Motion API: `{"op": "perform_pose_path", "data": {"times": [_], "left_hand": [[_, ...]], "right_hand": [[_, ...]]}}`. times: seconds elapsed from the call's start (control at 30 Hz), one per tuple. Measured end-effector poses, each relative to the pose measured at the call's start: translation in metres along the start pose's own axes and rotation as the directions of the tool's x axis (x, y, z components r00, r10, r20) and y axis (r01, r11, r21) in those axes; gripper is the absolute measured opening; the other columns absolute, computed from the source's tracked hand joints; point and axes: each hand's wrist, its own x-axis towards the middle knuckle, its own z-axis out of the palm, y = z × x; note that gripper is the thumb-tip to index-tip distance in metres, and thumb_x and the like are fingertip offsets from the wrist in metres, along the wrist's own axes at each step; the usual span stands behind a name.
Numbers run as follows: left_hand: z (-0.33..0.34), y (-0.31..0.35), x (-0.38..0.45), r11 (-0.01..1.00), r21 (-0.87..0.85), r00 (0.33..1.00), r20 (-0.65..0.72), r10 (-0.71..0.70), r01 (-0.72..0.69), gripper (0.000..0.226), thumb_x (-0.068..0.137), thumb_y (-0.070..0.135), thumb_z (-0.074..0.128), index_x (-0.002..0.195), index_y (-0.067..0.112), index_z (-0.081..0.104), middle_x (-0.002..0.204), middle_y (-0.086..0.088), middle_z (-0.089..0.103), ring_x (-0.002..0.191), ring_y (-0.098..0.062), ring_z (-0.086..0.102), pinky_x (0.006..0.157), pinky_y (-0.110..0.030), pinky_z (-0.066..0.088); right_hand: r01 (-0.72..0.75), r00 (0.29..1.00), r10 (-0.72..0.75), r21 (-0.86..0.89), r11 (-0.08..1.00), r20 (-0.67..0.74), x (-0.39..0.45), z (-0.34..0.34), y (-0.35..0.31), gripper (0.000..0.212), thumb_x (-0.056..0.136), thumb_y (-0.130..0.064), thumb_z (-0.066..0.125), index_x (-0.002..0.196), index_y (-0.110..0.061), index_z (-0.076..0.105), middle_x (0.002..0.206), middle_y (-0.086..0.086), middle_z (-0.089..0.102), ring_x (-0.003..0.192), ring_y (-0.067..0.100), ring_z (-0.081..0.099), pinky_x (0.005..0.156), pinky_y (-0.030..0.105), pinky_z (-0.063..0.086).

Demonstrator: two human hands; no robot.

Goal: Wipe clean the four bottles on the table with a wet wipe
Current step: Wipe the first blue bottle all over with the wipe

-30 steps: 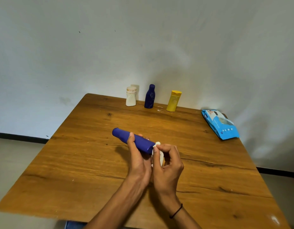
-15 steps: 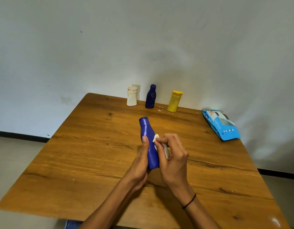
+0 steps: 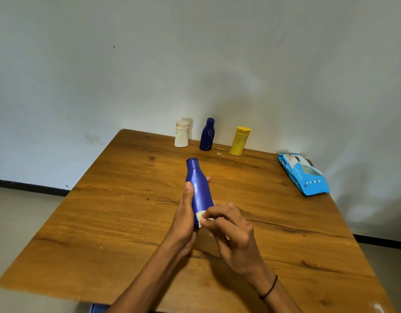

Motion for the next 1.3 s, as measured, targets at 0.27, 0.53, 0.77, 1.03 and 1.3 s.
{"op": "perform_pose_path", "data": {"times": [0.27, 0.53, 0.77, 1.03, 1.3], "left_hand": [[0.000, -0.009, -0.017, 0.990, 0.069, 0.985, 0.112, -0.129, 0.122, 0.064, 0.100, 0.066, 0.034, 0.143, 0.024, 0.058, 0.092, -0.014, 0.070, 0.060, -0.017, 0.064, 0.038, -0.028, 0.052], [0.003, -0.015, -0.017, 0.972, 0.126, 0.970, 0.119, -0.214, 0.199, 0.083, 0.082, 0.076, 0.033, 0.143, 0.023, 0.051, 0.093, -0.016, 0.073, 0.072, -0.026, 0.071, 0.046, -0.035, 0.059], [0.005, -0.010, -0.017, 0.977, 0.095, 0.968, 0.144, -0.205, 0.193, 0.076, 0.086, 0.072, 0.025, 0.137, 0.025, 0.055, 0.089, -0.008, 0.077, 0.069, -0.021, 0.071, 0.044, -0.033, 0.058], [-0.007, -0.010, -0.011, 0.980, -0.014, 0.951, 0.247, -0.187, 0.196, 0.088, 0.092, 0.080, 0.009, 0.150, 0.031, 0.053, 0.102, -0.010, 0.073, 0.060, -0.014, 0.067, 0.039, -0.025, 0.053], [0.004, -0.015, -0.017, 0.971, 0.150, 0.973, 0.110, -0.205, 0.188, 0.076, 0.091, 0.076, 0.013, 0.128, 0.031, 0.062, 0.069, -0.010, 0.057, 0.051, -0.016, 0.049, 0.037, -0.023, 0.039]], "right_hand": [[-0.045, 0.997, 0.037, -0.103, 0.994, -0.073, 0.034, -0.002, 0.015, 0.006, 0.093, 0.004, 0.073, 0.098, 0.002, 0.075, 0.108, 0.011, 0.067, 0.101, 0.024, 0.060, 0.087, 0.028, 0.049], [-0.182, 0.969, 0.147, -0.172, 0.968, -0.198, 0.063, 0.006, 0.017, 0.006, 0.094, -0.001, 0.072, 0.100, -0.002, 0.072, 0.107, 0.007, 0.065, 0.102, 0.020, 0.059, 0.086, 0.029, 0.051], [-0.285, 0.914, 0.229, -0.128, 0.950, -0.334, 0.054, 0.006, 0.015, 0.012, 0.093, 0.003, 0.073, 0.103, -0.004, 0.073, 0.108, 0.005, 0.066, 0.102, 0.018, 0.063, 0.084, 0.031, 0.055], [0.095, 0.983, -0.090, -0.028, 0.995, 0.159, 0.021, -0.012, 0.004, 0.015, 0.092, 0.005, 0.073, 0.107, 0.002, 0.076, 0.116, 0.011, 0.069, 0.099, 0.026, 0.059, 0.094, 0.030, 0.046], [-0.006, 1.000, 0.006, -0.168, 0.986, -0.003, 0.030, -0.006, 0.015, 0.010, 0.094, -0.001, 0.071, 0.104, 0.003, 0.074, 0.112, 0.013, 0.066, 0.102, 0.024, 0.059, 0.090, 0.031, 0.050]]}}
